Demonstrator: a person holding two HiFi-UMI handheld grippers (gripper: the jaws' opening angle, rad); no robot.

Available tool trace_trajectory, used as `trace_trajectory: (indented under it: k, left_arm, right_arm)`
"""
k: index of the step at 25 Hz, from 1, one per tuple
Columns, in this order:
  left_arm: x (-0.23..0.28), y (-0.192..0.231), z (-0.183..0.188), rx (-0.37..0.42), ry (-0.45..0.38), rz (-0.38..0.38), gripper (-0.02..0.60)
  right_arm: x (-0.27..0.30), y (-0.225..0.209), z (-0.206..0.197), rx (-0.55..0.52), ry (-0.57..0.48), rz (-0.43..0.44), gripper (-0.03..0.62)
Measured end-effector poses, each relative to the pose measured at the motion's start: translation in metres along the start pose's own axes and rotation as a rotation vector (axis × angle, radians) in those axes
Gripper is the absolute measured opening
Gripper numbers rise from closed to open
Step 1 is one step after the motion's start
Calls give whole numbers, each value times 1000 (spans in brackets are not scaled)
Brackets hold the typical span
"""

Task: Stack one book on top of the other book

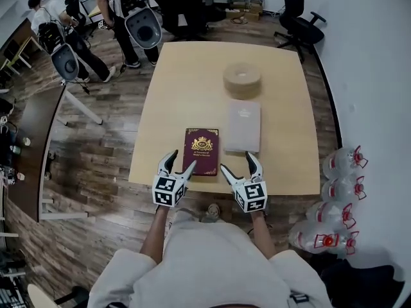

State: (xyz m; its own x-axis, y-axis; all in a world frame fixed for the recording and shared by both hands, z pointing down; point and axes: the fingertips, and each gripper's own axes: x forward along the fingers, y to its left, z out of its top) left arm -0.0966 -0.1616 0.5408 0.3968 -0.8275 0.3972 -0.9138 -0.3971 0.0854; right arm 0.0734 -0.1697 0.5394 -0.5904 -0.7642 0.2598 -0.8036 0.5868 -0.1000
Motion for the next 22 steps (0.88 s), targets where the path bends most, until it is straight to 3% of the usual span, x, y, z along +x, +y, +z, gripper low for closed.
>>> trace_trajectory:
  k: [22]
  left_arm:
    - [12,28,-17,-43,41,-15,308]
  right_arm:
    - [38,11,-13,11,72,15,403]
